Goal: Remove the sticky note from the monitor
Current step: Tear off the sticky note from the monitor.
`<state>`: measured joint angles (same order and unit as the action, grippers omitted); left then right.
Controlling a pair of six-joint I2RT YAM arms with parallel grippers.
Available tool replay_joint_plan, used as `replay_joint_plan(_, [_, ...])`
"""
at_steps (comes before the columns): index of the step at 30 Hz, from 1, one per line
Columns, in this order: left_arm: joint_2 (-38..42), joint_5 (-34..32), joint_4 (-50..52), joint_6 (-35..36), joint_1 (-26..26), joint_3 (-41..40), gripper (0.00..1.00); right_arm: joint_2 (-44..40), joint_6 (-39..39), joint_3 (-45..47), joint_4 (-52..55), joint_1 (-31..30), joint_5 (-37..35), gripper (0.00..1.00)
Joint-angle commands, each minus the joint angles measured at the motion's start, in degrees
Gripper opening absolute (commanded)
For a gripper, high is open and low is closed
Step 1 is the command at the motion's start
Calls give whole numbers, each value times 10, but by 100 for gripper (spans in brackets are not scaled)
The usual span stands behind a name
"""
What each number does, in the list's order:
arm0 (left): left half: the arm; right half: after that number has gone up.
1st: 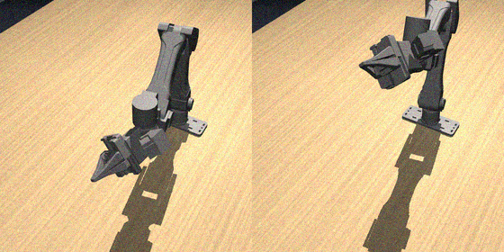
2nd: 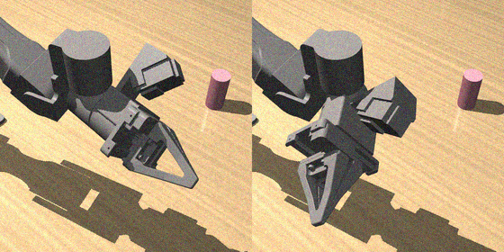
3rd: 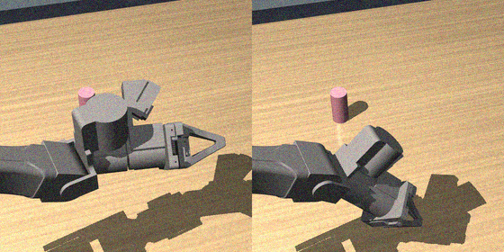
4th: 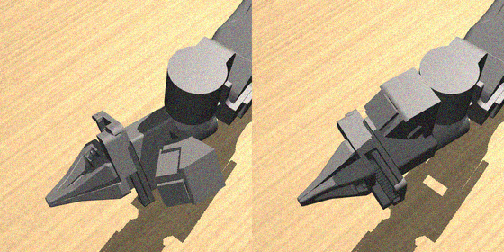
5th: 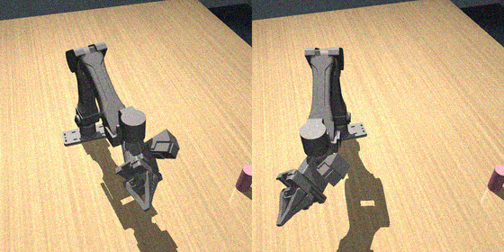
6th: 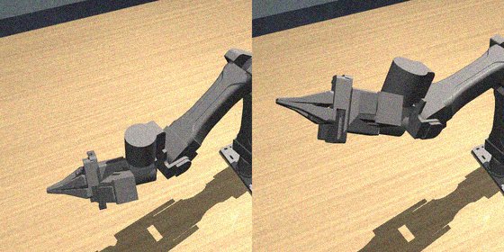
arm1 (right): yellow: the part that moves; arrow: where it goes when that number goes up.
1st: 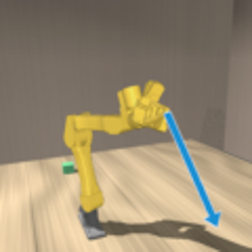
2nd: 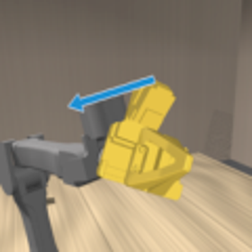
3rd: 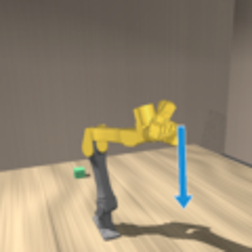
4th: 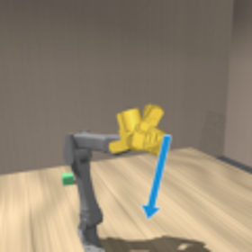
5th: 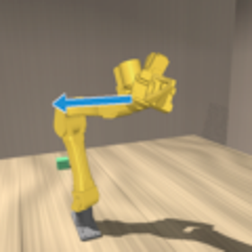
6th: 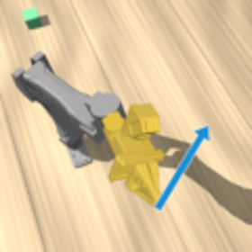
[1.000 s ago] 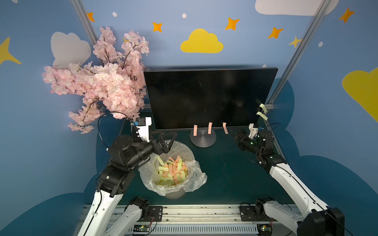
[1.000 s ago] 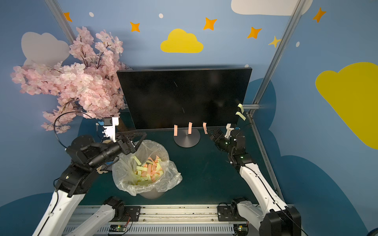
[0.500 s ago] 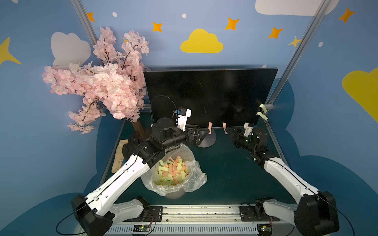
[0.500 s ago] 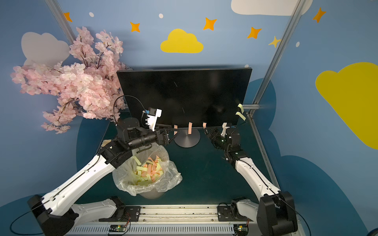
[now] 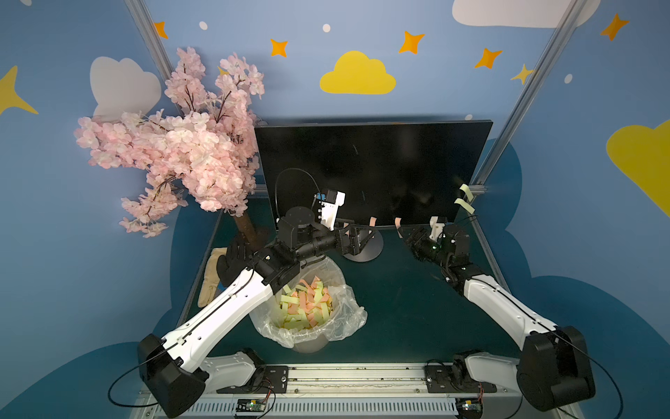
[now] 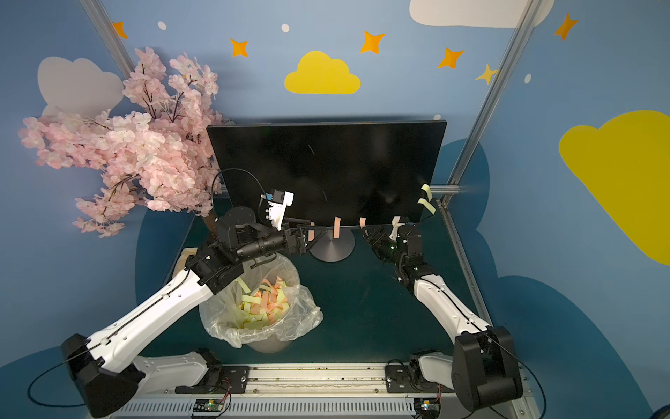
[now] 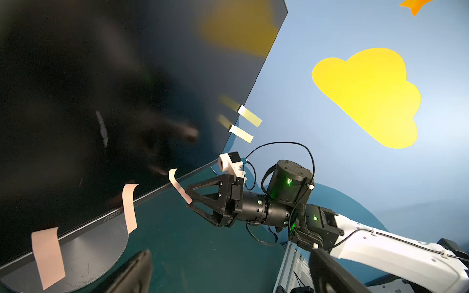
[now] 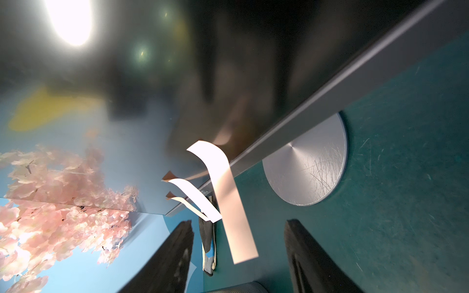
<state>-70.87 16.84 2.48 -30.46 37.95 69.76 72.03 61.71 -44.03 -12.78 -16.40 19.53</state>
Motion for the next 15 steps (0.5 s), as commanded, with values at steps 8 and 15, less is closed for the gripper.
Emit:
replay_joint_plan(8, [-3,2,-20,-4,3,8,100,11,-5,-27,-25,1,5,55])
replay_joint_plan(15, [-1,-1,-20,-4,3,4,100,14,-4,-32,-30,3,9,52])
